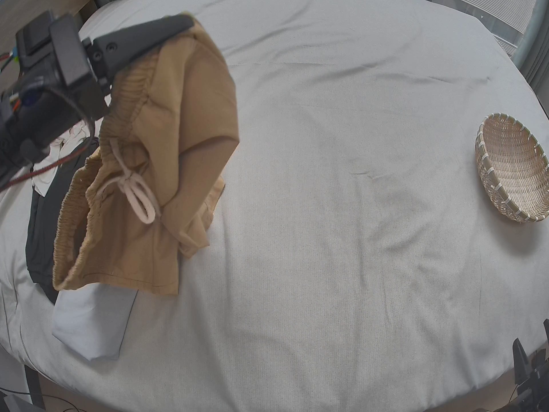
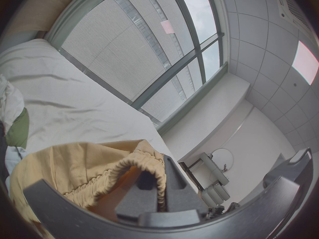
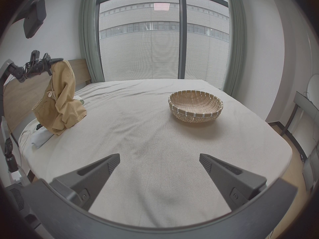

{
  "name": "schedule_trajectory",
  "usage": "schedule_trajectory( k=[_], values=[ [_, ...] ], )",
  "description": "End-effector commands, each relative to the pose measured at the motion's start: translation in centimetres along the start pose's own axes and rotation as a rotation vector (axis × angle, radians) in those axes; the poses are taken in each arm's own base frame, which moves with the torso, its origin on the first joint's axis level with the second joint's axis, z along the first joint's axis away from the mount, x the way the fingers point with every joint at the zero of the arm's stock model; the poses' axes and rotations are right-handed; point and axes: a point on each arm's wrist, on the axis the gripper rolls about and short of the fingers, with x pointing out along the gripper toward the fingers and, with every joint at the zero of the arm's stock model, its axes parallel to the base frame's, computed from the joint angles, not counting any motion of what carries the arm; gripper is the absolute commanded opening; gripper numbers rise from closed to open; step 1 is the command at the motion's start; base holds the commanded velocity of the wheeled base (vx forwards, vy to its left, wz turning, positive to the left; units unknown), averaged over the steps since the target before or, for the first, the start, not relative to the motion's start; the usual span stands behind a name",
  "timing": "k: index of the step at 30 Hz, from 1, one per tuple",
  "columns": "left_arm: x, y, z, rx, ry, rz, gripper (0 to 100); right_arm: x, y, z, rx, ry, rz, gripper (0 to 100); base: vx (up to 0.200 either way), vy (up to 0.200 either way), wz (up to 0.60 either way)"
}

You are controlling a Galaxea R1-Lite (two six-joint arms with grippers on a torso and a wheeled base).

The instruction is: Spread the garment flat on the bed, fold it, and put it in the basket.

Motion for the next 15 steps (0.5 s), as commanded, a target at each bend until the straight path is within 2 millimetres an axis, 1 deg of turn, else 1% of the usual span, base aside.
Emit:
schedule_trajectory(
  k=[1,2,3,4,7,9,12,15],
  values=[
    [1.2,-3.2,2.2,-0.013,-0.006,-0.107,0,0.1,0.0,-0.5,-0.001,0.012,-0.002,100,0.000,0.000,0.00],
    [1.1,-4.5,3.4,-0.019,-0.017,-0.143,0,0.1,0.0,-0.5,-0.001,0.012,-0.002,100,0.000,0.000,0.00],
    [1.0,-5.0,4.0,-0.019,-0.025,-0.159,0,0.1,0.0,-0.5,-0.001,0.012,-0.002,100,0.000,0.000,0.00],
    [0.7,-6.0,5.1,-0.016,-0.042,-0.181,0,0.1,0.0,-0.5,-0.001,0.012,-0.002,100,0.000,0.000,0.00],
    [-0.2,-8.2,7.6,-0.025,-0.067,-0.241,0,0.1,0.0,-0.5,-0.002,0.012,-0.001,100,0.000,0.000,0.00],
    [-0.8,-9.4,8.8,-0.043,-0.071,-0.274,0,0.1,0.0,-0.5,-0.002,0.012,-0.001,100,0.000,0.000,0.00],
    [-1.8,-10.6,10.4,-0.058,-0.083,-0.307,0,0.1,0.0,-0.5,-0.002,0.012,0.000,100,0.000,0.000,0.00],
    [-2.4,-11.4,11.3,-0.067,-0.087,-0.333,0,0.1,0.0,-0.5,-0.002,0.012,0.000,100,0.000,0.000,0.00]
  ],
)
